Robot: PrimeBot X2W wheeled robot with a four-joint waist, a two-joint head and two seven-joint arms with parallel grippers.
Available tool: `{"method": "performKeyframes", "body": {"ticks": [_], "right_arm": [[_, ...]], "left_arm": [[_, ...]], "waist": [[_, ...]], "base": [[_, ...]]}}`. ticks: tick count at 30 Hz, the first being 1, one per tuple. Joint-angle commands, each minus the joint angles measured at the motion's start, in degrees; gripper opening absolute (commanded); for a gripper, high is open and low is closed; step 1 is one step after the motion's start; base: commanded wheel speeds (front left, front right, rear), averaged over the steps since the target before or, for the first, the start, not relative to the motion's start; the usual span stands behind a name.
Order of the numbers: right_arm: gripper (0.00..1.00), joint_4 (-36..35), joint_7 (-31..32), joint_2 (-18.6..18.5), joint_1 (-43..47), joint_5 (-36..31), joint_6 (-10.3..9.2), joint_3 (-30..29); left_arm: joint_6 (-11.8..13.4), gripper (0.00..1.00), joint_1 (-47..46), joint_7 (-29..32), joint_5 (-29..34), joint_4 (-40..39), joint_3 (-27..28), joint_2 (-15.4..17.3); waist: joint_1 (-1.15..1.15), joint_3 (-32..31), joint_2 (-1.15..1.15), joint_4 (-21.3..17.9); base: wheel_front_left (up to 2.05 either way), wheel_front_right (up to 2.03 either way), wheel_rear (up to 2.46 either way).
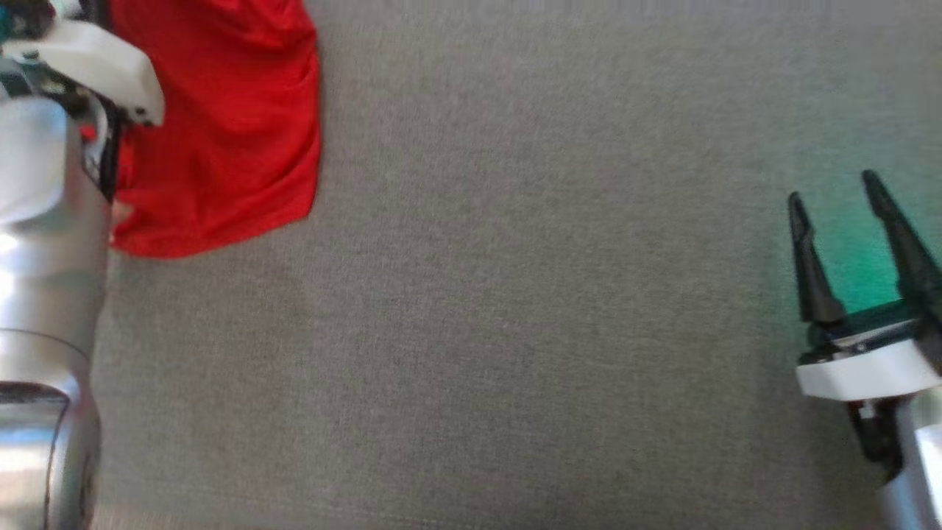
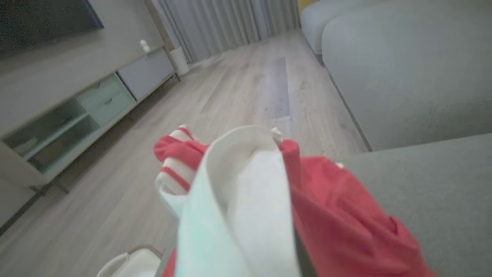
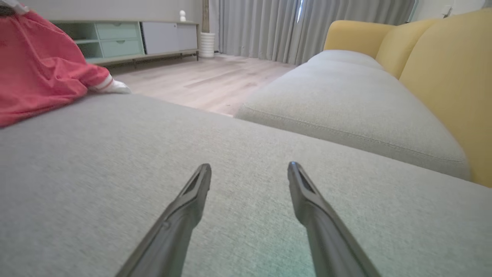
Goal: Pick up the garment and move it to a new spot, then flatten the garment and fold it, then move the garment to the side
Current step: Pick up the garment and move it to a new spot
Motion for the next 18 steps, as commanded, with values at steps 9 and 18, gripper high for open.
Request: {"method": "performKeyframes", "body": {"ticks": [9, 18], "right_arm": [[1.0, 0.72, -0.15, 7.16, 2.6, 0.43, 0.37, 1.88], [1.0, 0.62, -0.15, 10.78, 6.41, 0.11, 0.37, 2.62]], "left_arm": [[-1.75, 0.0, -4.71, -2.92, 4.04, -12.29, -5.66, 3.12], [-2.81, 0.0, -3.08, -1.49, 0.62, -22.82, -10.15, 0.8]], "waist": [[0.0, -16.25, 0.0, -8.86], [0.0, -24.51, 0.0, -17.78]], "base": [[0.0, 0.0, 0.0], [0.0, 0.0, 0.0]]}}
